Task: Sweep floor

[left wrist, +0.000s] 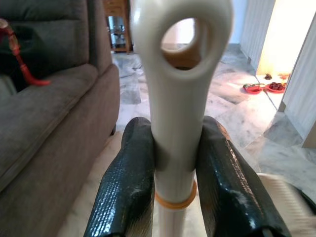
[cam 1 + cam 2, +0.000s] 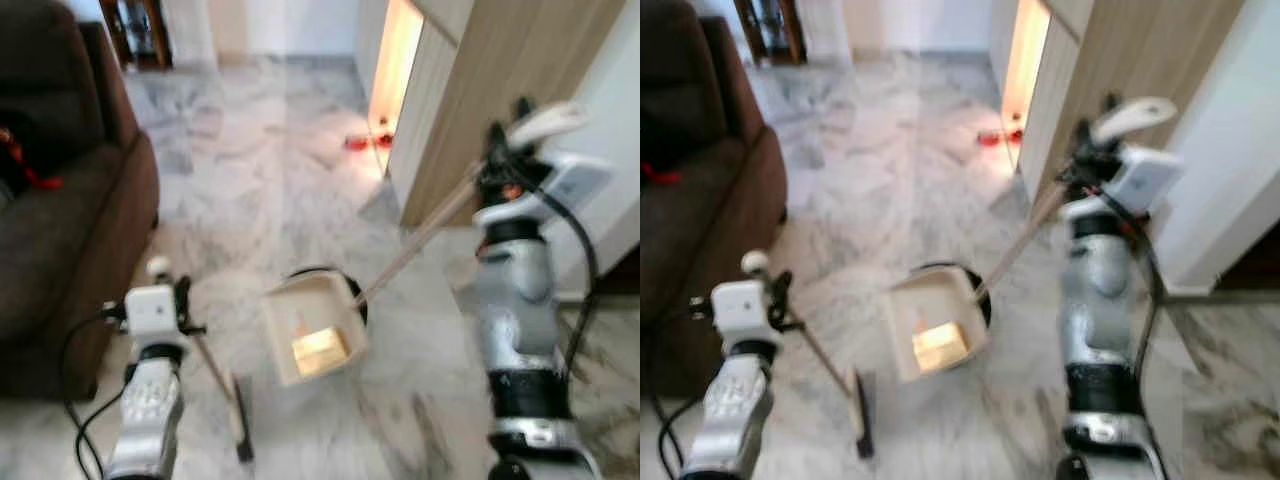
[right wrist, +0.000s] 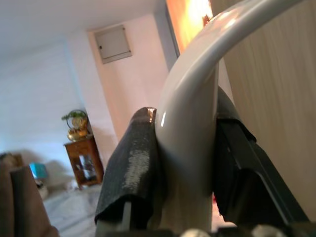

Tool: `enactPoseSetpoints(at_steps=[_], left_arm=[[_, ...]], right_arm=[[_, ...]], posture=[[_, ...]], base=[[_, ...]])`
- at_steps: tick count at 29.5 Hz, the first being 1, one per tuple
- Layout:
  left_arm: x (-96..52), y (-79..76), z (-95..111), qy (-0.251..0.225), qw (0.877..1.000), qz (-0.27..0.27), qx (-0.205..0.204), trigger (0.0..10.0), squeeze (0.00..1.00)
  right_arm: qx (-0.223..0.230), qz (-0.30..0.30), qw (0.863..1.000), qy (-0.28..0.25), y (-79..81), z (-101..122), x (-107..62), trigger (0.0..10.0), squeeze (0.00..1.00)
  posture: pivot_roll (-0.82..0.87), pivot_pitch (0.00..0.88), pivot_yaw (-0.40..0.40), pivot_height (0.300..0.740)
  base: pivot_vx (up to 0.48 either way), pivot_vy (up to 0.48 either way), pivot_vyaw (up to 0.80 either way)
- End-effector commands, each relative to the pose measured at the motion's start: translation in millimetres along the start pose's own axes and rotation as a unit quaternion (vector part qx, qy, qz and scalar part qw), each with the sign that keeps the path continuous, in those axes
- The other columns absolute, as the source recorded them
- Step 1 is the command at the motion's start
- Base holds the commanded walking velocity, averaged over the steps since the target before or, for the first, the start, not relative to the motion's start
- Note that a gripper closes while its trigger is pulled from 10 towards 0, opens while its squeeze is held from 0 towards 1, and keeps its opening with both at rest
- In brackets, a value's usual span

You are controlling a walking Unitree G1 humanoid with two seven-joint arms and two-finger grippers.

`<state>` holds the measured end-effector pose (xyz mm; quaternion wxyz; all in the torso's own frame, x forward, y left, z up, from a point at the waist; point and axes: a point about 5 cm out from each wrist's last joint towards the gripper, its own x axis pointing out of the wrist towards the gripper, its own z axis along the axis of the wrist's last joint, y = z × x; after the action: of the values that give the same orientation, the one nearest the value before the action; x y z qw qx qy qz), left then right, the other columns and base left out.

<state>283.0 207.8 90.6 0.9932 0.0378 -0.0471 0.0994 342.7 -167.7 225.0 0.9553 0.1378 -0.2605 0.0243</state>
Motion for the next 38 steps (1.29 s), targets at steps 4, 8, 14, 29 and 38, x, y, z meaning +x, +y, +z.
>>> enactPoseSetpoints(at_steps=[4,8,14,29,38], left_arm=[[4.1,-4.1,8.1,-0.022,1.000,-0.003,0.001,9.7,0.00],[4.2,-4.2,8.2,-0.023,1.000,-0.003,0.001,9.7,0.00],[4.8,-4.2,8.8,-0.024,1.000,-0.001,0.000,9.6,0.00],[4.9,-4.0,9.0,-0.028,1.000,0.003,-0.005,10.0,0.00],[4.5,-4.1,9.1,-0.029,1.000,0.002,-0.006,10.0,0.00]], right_arm=[[-0.006,-0.005,0.999,-0.042,-6.0,19.5,6.1,10.0,0.00],[-0.006,-0.005,0.999,-0.043,-6.1,20.0,6.2,10.0,0.00],[0.000,-0.002,0.999,-0.043,-4.2,20.0,6.9,10.0,0.00],[0.006,0.007,0.999,-0.040,-0.4,19.3,7.1,10.0,0.00],[0.008,0.016,0.999,-0.039,3.2,18.8,6.5,10.0,0.00]], posture=[[0.04,0.000,-0.022,0.740],[0.04,0.000,-0.024,0.740],[0.04,0.000,-0.026,0.740],[0.04,0.000,-0.029,0.740],[0.04,0.000,-0.029,0.740]], base=[[0.332,0.000,0.00],[0.331,0.000,0.00],[0.334,0.000,0.00],[0.261,0.000,0.00],[0.000,0.000,0.00]])
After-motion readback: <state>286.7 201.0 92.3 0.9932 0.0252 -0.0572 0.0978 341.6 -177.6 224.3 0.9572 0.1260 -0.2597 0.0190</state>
